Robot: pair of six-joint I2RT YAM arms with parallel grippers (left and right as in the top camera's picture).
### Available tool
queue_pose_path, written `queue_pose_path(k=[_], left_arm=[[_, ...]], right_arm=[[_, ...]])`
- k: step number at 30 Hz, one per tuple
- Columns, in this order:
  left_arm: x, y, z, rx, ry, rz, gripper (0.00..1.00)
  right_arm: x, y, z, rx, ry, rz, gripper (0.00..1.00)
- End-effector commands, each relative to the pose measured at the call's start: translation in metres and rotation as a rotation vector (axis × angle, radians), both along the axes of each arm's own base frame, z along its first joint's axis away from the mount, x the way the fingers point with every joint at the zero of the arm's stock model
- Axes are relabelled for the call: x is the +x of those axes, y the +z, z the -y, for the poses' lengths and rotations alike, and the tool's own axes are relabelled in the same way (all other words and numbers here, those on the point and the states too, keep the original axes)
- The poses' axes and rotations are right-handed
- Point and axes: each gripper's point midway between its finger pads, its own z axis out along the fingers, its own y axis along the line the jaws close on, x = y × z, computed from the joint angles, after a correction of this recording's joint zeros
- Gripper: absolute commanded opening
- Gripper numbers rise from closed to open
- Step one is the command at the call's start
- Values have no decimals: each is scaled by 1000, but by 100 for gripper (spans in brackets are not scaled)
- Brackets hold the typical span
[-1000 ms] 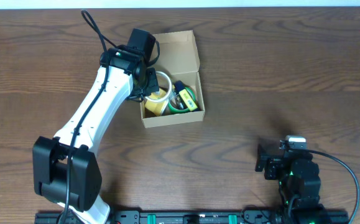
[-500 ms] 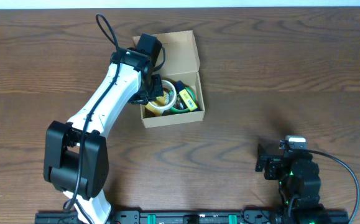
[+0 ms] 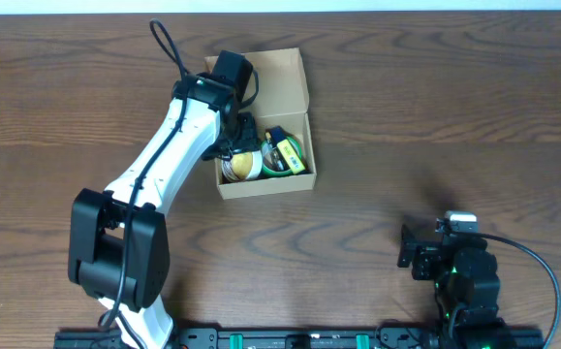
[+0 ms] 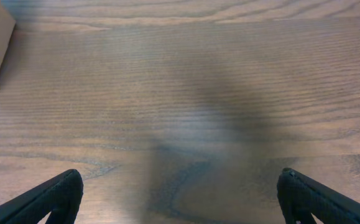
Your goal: Pack container
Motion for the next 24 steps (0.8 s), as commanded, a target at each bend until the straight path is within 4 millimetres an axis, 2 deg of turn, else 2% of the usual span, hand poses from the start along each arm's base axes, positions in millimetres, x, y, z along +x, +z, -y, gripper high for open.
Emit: queue_pose_path(k=[1, 3, 4, 6, 16, 18, 24], left_arm=[[17, 43, 5, -35, -7, 131, 79], [25, 81, 9, -80, -7, 253, 87], [26, 104, 9, -104, -6, 319, 98], [23, 129, 8, -129, -5, 388, 95], [-5, 204, -12, -149, 20, 576, 96], [-8, 208, -13, -151, 20, 585, 95], [-12, 204, -15, -139, 21, 563, 95]], right_arm=[[0, 0, 1, 10, -14, 4, 99], [0, 0, 1, 10, -13, 4, 99], [0, 0, 1, 10, -14, 4, 99], [0, 0, 1, 10, -14, 4, 99], [0, 0, 1, 10, -13, 4, 99], [0, 0, 1, 10, -14, 4, 99], [0, 0, 1, 10, -13, 4, 99]])
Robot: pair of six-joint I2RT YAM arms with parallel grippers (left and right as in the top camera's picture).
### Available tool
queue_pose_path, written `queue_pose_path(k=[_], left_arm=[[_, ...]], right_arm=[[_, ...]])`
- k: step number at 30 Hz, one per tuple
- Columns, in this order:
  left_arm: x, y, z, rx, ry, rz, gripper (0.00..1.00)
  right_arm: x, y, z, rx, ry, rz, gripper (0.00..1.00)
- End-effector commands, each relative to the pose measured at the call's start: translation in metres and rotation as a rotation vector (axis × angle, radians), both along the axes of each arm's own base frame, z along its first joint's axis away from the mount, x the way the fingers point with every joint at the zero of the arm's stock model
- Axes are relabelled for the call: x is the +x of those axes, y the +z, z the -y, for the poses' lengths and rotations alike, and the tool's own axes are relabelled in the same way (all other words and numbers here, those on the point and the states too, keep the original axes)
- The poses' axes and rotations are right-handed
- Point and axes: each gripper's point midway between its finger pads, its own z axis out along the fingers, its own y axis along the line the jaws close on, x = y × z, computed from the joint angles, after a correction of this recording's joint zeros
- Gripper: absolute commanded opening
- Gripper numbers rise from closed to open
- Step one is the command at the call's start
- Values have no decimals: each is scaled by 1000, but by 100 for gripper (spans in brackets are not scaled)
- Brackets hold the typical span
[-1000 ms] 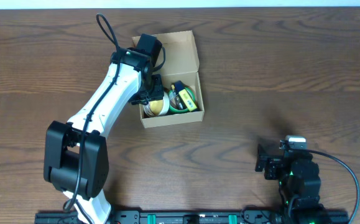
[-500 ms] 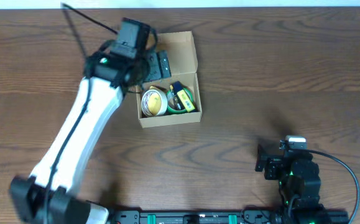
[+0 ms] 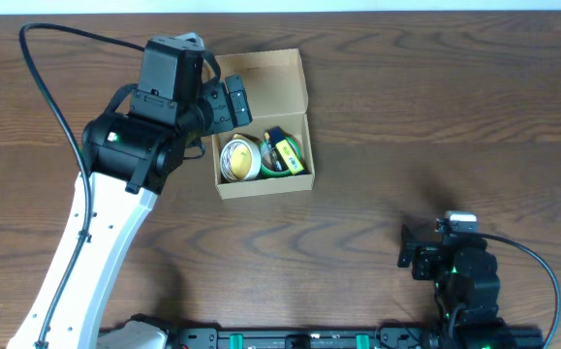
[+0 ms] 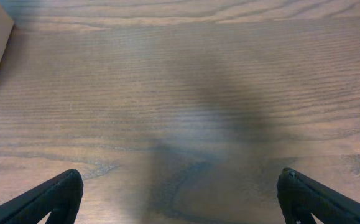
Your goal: Pack container
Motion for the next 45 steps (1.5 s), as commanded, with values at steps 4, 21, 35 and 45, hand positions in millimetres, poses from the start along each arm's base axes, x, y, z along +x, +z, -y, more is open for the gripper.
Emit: queue_pose_path(k=[4, 21, 35, 45], left_arm=[[-5, -3, -5, 29, 10, -25, 95], [7, -4, -49, -41, 174, -48, 95], [68, -29, -157, -130, 556, -22, 7], [117, -134, -160, -231, 594, -220, 6]], right_arm=[[0, 1, 8, -15, -40, 7, 99], [84, 143, -25, -55, 163, -33, 99], [233, 117, -62, 125, 189, -20, 24], [269, 53, -97, 481, 149, -118, 1]])
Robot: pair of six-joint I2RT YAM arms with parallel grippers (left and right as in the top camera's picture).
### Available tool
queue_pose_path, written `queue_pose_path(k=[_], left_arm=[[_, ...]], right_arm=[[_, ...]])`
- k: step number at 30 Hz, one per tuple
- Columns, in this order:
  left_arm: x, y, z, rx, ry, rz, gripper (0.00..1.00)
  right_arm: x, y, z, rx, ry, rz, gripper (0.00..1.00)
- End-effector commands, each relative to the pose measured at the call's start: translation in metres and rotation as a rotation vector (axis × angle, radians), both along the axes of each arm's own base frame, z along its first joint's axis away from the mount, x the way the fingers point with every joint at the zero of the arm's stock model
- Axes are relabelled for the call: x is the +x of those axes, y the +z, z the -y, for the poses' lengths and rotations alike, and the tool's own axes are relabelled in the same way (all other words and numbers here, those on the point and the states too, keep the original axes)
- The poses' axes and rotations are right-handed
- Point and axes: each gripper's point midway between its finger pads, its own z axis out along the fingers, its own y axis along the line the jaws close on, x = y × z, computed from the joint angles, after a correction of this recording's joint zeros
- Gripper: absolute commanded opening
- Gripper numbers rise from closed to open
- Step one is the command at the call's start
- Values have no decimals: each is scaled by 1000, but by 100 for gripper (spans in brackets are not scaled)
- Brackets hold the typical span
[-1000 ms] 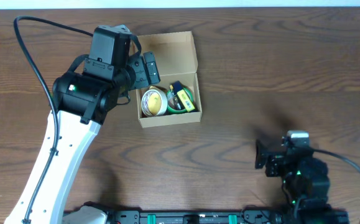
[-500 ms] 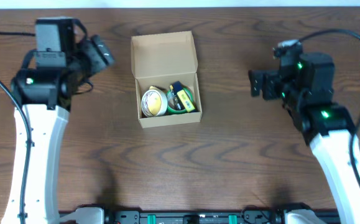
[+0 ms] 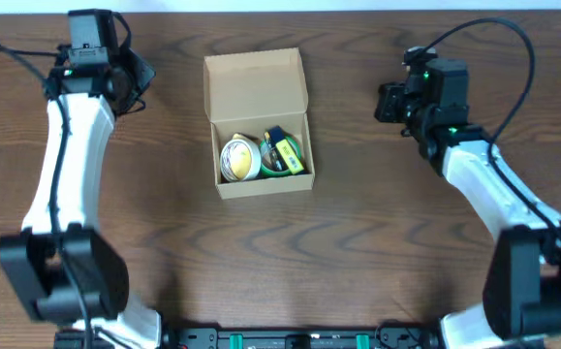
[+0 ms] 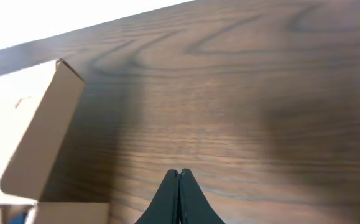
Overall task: Pack container
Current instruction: 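Bring both grippers to the lid's far corners and grasp them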
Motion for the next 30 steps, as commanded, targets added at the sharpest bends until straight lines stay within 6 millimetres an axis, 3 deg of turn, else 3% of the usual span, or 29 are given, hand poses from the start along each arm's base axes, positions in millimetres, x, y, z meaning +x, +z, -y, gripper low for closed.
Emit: queue_pose_path(k=[1, 6, 11, 18, 30], left_arm=[[12, -32, 5, -125, -19, -44, 6], [26, -84, 22, -345, -41, -108, 6], [29, -114, 47, -497, -85, -155, 6], [36, -125, 74, -660, -166, -147, 6], [29, -127, 123, -721, -274, -183, 6]], right_arm=[[7, -10, -14, 150, -3, -57, 1], [20, -47, -31, 284, 2, -157, 1], [36, -74, -62, 381, 83, -238, 1], [50, -74, -90, 437, 123, -257, 1], [34, -69, -142, 441, 222, -255, 1]])
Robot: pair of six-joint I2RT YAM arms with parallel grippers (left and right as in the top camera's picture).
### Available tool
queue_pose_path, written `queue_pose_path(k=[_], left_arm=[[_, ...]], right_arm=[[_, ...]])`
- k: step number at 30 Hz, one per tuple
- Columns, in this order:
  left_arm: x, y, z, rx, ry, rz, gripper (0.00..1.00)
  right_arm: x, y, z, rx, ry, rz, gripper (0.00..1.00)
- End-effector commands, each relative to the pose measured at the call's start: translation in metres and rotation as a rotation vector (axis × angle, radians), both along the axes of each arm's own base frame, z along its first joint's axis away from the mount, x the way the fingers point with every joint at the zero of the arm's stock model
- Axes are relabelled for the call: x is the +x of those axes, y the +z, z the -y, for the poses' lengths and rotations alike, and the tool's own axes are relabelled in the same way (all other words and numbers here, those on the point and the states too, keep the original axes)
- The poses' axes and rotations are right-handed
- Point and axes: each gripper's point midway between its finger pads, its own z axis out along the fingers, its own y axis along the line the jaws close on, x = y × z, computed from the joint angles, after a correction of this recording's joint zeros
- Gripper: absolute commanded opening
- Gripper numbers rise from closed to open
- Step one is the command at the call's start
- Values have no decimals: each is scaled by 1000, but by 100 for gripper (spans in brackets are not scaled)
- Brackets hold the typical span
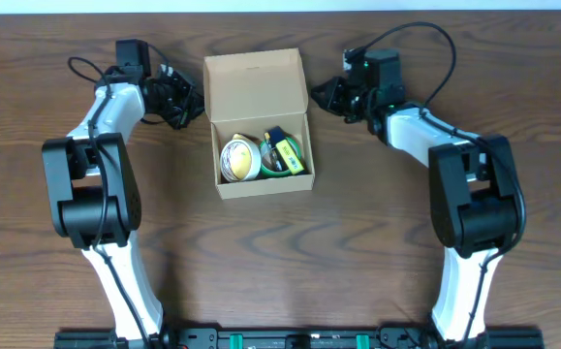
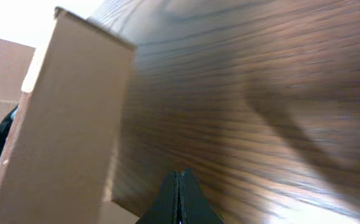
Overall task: Pack container
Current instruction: 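Bring both grippers to the lid's far corners and grasp them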
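An open cardboard box (image 1: pixel 261 190) sits mid-table with its lid flap (image 1: pixel 256 82) standing open at the back. Inside lie a white-and-yellow roll (image 1: pixel 240 158), a green roll (image 1: pixel 278 163) and a yellow-and-blue item (image 1: pixel 290 150). My left gripper (image 1: pixel 195 109) is just left of the lid's left edge; its fingers are too small to read. My right gripper (image 1: pixel 319 95) is just right of the lid's right edge. In the right wrist view its fingers (image 2: pixel 180 173) are shut together on nothing, low over the table, with the cardboard flap (image 2: pixel 74 112) close on the left.
The dark wooden table (image 1: pixel 406 213) runs all round the box. Its far edge lies just behind the lid. Both arms reach in from the front, with cables looping over the back corners.
Both grippers have come in toward the box. The left was at the far back left and now sits by the lid's left edge. The right, still shut, now sits by the right edge.
First my left gripper was down in the box at the white-and-yellow roll, with the right parked open at the front right. Then the left was out of the box, open, the roll lying inside. Later both arms were at the back, right shut, and now flank the lid.
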Motion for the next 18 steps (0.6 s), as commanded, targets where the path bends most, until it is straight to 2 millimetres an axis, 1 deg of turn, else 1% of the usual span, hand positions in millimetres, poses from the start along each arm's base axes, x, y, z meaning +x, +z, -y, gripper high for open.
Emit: queue_pose_path(k=[1, 6, 10, 13, 18], left_arm=[[1, 3, 11, -39, -24, 2, 6], [-2, 8, 20, -77, -57, 14, 5], [-2, 17, 25, -123, -110, 62, 5], [-2, 31, 27, -122, -177, 141, 6], [-1, 56, 27, -93, -217, 215, 6]], right_arm=[[-1, 2, -15, 18, 28, 4, 1], [-1, 11, -22, 50, 62, 39, 1], [0, 31, -31, 103, 120, 107, 1], [-1, 44, -32, 104, 135, 140, 1], [-4, 68, -30, 87, 147, 193, 1]])
